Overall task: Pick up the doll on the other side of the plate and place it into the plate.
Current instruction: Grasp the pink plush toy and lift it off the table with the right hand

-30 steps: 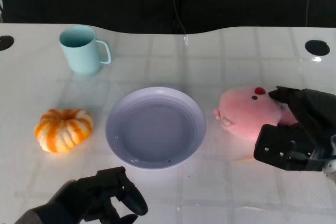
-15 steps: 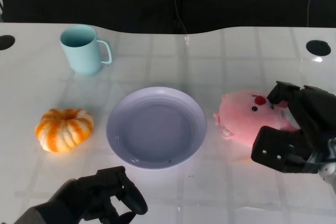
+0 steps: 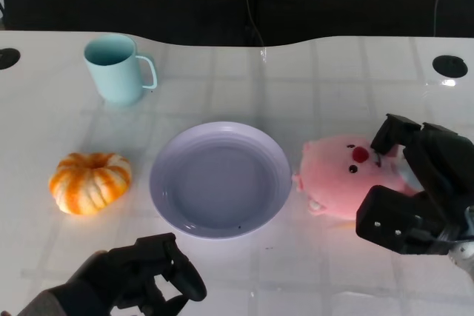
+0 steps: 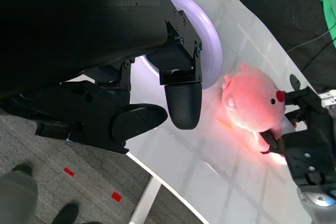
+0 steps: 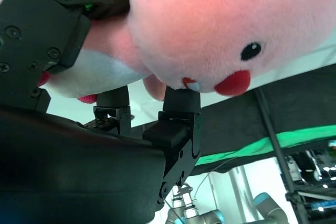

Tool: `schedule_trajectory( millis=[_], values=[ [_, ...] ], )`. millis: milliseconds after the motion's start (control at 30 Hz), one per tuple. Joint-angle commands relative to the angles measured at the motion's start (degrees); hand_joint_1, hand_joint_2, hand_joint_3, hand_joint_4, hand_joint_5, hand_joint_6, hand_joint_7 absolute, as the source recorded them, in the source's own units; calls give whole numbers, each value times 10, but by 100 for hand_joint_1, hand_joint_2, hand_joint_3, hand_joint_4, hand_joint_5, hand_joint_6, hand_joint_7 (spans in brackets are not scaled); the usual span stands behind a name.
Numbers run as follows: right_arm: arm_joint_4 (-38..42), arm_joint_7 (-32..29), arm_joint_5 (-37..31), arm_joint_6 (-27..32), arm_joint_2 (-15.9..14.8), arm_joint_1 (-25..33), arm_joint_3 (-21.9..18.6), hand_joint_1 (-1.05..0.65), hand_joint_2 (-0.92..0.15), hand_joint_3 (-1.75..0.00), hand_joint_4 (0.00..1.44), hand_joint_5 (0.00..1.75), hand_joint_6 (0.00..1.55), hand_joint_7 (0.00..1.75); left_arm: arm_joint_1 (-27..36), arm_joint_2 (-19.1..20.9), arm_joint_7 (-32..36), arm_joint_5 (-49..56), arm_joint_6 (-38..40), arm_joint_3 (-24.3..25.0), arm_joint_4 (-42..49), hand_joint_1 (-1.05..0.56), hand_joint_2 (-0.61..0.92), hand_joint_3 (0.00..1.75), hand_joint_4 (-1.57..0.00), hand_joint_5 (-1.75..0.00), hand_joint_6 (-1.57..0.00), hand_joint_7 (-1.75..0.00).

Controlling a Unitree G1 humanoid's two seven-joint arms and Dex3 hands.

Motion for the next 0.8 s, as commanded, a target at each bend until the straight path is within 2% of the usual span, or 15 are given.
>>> schedule_trajectory(
  millis=[33,367,800],
  values=[
    [-48,15,24,-7,-3,16,-21,-16,-28,-141,93,175,77,175,-2,10,-2,4,-7,5,7,-10,88,56,-58,-153,-55,-134],
    [-140,44,34,-2,-5,44,-45,-14,-30,-139,95,175,77,175,-8,13,-2,2,-15,5,18,-10,89,52,-58,-153,-56,-133],
    [-195,55,44,-21,0,47,-66,-13,-30,-141,98,175,78,175,-13,11,-3,-2,-20,5,33,-10,92,47,-57,-153,-55,-133]
  ],
)
